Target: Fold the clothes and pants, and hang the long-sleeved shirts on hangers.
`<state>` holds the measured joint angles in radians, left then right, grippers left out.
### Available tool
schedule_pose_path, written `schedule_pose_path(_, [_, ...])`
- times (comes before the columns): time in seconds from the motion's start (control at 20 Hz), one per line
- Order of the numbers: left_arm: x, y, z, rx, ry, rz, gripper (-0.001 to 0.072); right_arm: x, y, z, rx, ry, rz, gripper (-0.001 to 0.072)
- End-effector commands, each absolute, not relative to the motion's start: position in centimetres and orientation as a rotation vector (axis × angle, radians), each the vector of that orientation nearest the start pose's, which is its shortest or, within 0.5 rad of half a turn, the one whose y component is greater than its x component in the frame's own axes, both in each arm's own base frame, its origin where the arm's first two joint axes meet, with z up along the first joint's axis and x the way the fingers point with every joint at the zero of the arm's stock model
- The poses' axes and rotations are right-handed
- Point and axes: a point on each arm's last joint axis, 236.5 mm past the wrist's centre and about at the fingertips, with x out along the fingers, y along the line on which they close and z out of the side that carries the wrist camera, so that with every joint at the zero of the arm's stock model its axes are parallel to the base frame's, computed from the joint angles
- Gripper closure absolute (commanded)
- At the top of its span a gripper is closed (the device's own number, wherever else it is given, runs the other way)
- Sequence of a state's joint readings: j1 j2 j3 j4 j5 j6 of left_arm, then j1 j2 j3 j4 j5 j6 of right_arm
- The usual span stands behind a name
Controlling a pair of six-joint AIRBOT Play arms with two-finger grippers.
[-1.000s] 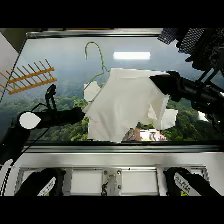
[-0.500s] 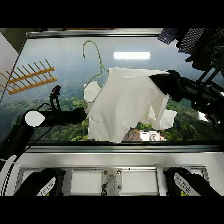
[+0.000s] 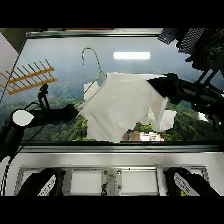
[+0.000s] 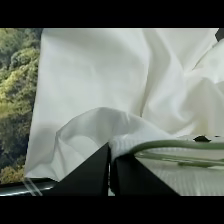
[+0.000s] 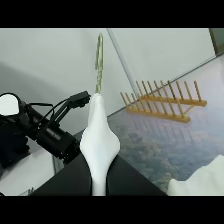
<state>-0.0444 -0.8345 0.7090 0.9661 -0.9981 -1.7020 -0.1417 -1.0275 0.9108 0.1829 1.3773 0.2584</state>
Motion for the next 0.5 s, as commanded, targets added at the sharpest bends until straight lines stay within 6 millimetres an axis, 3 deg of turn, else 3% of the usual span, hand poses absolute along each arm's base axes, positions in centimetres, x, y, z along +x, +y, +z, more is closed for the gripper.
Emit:
schedule_pose_path(0.0, [29.8,-10.5,4.8,-0.678,1.088,-0.202,0.0696,32.4,18.6,25.6,0.391,0.149,1.225,0.0701])
schedule_pose_path(0.25, [29.0,-9.0,7.5,-0.669,1.005,-0.196,0.0696,31.8,18.9,23.3,0.292,0.172,1.241,0.0701])
schedule_pose_path(0.45, [28.9,-9.4,12.3,-0.595,0.941,-0.262,0.0696,30.8,19.2,20.7,0.332,0.210,1.258,0.0701])
